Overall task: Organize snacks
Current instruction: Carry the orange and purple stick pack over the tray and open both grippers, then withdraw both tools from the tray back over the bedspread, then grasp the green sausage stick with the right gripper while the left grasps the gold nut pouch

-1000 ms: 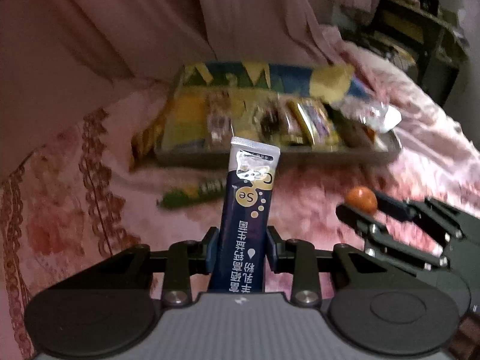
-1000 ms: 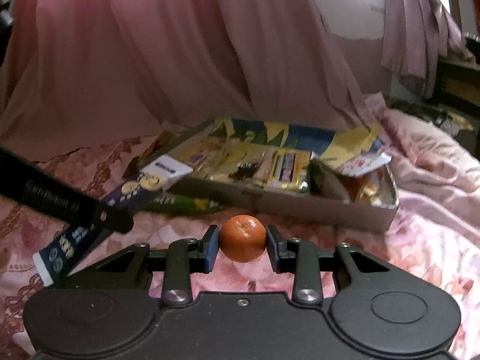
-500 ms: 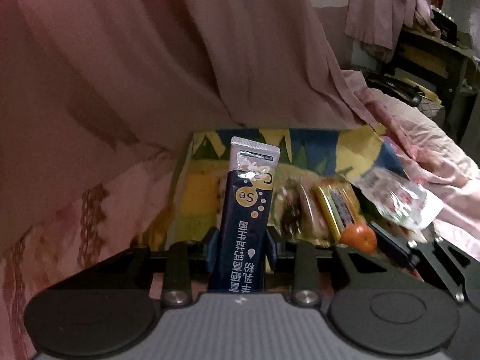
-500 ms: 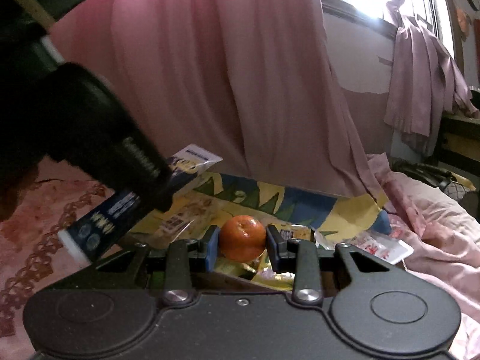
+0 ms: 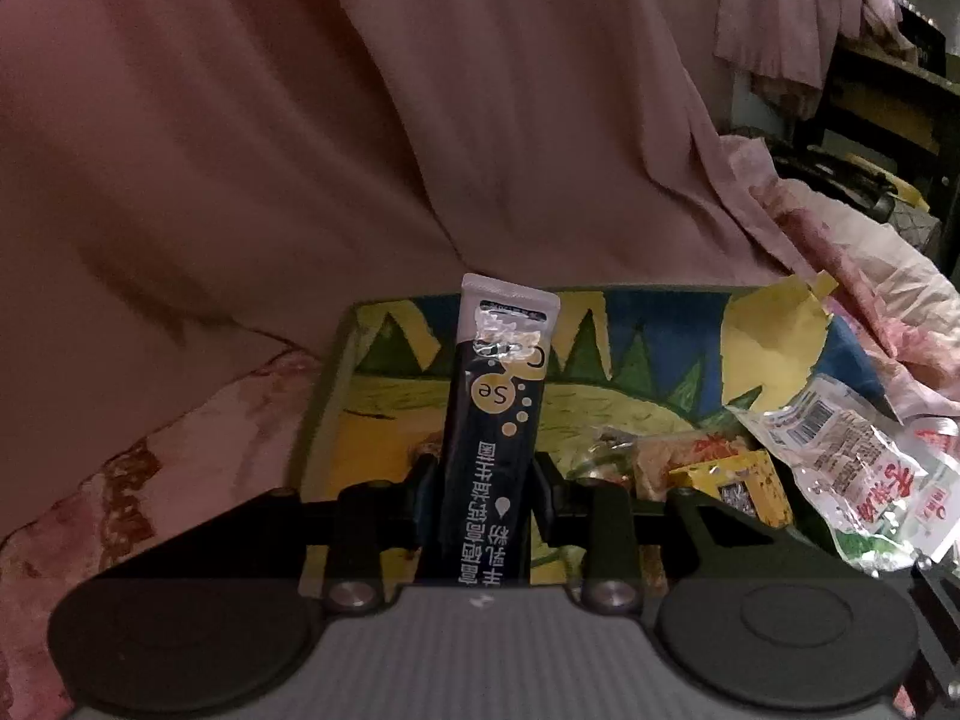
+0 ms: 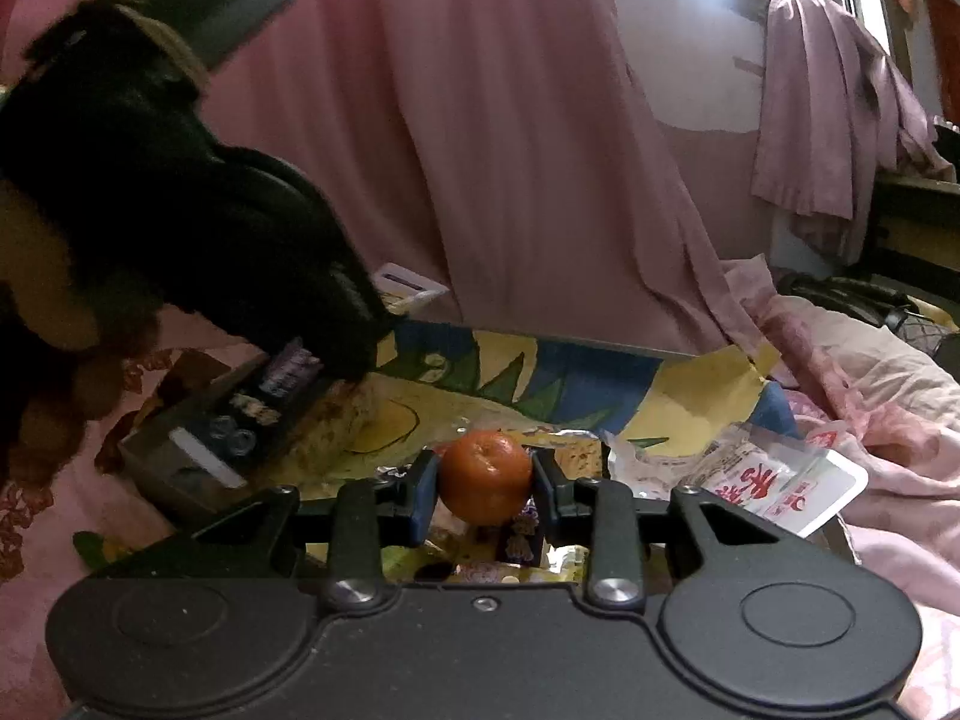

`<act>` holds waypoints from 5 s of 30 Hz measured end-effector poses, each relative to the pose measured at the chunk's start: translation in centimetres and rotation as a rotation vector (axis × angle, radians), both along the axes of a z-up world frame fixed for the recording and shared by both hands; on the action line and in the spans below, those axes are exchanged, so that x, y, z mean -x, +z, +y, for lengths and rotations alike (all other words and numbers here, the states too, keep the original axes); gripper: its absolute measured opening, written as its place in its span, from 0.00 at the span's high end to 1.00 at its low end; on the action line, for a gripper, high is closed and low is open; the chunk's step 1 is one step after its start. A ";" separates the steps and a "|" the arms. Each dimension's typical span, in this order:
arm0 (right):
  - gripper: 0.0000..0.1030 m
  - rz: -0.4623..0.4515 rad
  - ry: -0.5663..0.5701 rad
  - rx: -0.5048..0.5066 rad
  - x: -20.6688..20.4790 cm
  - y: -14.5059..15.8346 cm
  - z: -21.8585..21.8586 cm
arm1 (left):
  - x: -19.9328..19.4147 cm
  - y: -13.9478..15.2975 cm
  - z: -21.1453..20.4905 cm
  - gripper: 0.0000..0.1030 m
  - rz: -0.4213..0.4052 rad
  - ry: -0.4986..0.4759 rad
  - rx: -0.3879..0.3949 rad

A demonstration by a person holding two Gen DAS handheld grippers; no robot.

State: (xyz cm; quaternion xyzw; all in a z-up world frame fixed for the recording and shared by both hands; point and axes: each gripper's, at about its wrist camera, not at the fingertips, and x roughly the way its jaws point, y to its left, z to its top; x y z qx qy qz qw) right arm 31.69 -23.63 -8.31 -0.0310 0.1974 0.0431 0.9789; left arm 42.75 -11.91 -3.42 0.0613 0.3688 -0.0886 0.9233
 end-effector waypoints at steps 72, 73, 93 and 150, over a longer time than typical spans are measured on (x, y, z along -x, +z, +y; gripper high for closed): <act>0.01 -0.155 -0.085 -0.095 20.2 10.8 2.1 | 23.4 6.1 12.6 0.00 -0.146 0.126 0.214; 0.01 -0.154 -0.085 -0.093 20.8 10.8 2.3 | 24.0 5.8 12.8 0.00 -0.139 0.117 0.211; 0.01 -0.079 -0.147 -0.093 29.2 9.7 5.4 | 32.4 3.5 16.6 0.00 -0.128 0.070 0.153; 0.01 0.443 -0.391 -0.274 2.5 2.8 15.0 | 13.6 -2.1 28.9 0.00 -0.090 0.256 0.260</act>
